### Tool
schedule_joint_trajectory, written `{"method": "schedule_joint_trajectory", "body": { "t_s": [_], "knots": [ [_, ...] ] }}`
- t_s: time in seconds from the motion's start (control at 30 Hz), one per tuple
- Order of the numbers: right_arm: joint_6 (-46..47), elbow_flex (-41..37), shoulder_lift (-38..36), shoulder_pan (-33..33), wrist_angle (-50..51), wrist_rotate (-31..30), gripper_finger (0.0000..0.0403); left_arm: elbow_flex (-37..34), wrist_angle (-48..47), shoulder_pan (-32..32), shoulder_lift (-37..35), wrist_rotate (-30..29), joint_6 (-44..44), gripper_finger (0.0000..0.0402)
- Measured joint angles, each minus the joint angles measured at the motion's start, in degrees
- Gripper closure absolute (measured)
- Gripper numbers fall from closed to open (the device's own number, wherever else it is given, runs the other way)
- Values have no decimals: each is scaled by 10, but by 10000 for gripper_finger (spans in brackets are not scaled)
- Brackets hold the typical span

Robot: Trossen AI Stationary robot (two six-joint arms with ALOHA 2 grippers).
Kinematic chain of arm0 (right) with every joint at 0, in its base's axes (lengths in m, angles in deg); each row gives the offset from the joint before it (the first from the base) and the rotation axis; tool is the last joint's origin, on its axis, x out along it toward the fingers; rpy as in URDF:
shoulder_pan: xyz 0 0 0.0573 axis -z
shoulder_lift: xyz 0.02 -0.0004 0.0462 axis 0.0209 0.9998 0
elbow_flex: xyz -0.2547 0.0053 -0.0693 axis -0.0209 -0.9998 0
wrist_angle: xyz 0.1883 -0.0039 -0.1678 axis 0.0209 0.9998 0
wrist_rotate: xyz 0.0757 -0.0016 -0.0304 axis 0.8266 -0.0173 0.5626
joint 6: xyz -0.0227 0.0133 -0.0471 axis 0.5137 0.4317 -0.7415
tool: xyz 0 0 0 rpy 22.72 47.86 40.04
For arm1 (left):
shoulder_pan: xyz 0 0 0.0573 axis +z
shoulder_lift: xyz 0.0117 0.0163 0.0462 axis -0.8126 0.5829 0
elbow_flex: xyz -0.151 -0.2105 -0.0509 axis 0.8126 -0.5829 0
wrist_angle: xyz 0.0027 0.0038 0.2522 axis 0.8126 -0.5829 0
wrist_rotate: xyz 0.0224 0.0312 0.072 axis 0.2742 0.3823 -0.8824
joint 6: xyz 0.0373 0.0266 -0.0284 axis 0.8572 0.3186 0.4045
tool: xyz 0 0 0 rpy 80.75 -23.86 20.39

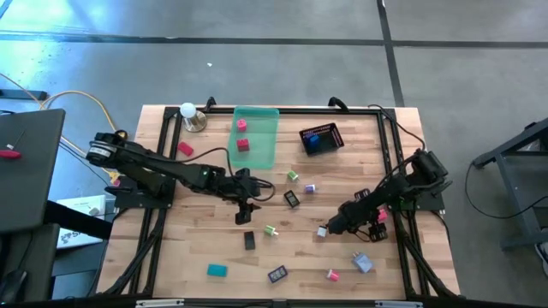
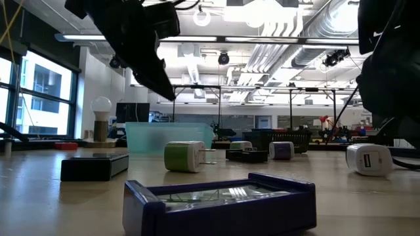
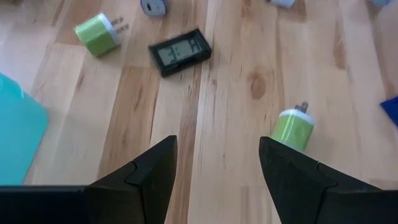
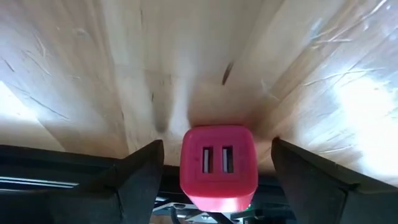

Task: Pick & Place Office items
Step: Put the pink charger adapter into the green bin

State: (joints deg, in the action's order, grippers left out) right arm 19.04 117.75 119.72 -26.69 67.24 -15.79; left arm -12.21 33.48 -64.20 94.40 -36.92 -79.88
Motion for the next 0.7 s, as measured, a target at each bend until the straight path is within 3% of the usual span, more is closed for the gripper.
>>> {"method": "schedule_joint_trajectory", "body": {
  "t_s": [0.23,0.5,0.7],
  "knots": [
    [-4,1,0,4,14,0,147,0,5,0,17,0,0,182],
    [11,1,0,4,12,53,265,0,5,0,17,0,0,182],
    [46,5,0,4,17,66,266,0,5,0,17,0,0,182]
  ]
}}
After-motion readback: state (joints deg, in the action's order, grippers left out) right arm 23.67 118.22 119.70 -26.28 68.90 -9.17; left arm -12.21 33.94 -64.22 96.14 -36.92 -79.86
